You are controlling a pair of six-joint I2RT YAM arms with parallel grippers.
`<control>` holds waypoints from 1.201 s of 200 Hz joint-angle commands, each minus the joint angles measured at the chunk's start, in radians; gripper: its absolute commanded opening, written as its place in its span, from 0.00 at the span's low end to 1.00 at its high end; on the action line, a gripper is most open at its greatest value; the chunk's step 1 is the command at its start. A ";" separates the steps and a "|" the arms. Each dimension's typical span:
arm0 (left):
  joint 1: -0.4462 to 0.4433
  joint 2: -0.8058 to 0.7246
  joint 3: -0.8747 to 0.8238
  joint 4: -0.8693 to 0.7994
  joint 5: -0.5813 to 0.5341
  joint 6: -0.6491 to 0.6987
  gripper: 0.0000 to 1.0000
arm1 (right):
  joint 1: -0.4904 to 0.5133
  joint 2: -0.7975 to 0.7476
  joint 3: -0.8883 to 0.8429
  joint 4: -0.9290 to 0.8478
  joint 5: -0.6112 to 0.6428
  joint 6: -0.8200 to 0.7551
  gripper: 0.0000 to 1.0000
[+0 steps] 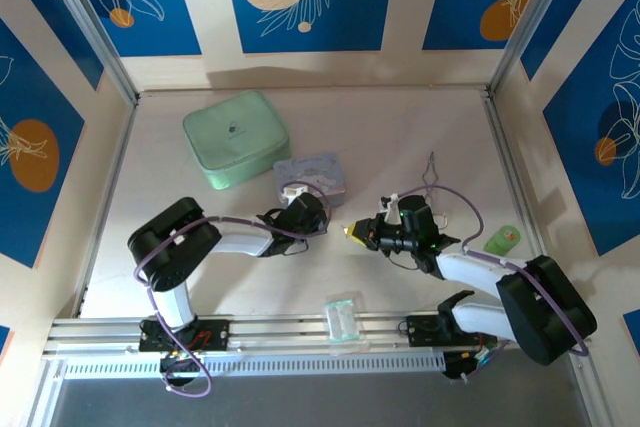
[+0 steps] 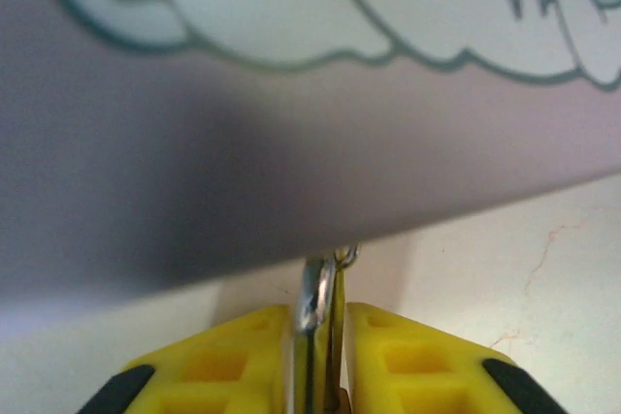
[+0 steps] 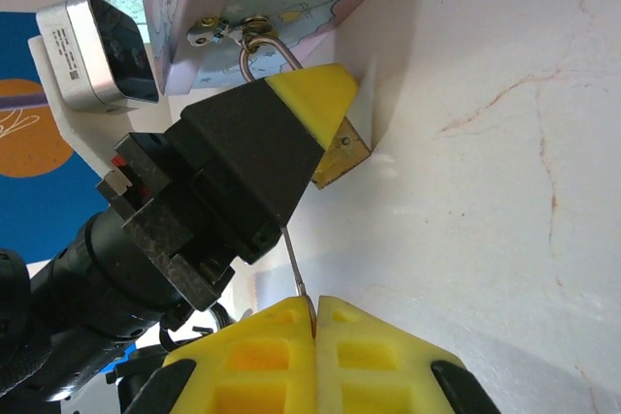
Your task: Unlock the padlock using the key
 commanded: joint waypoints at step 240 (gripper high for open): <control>0.008 -0.184 -0.252 0.424 -0.110 -0.522 0.07 | 0.023 0.357 -0.042 0.594 -0.081 0.397 0.00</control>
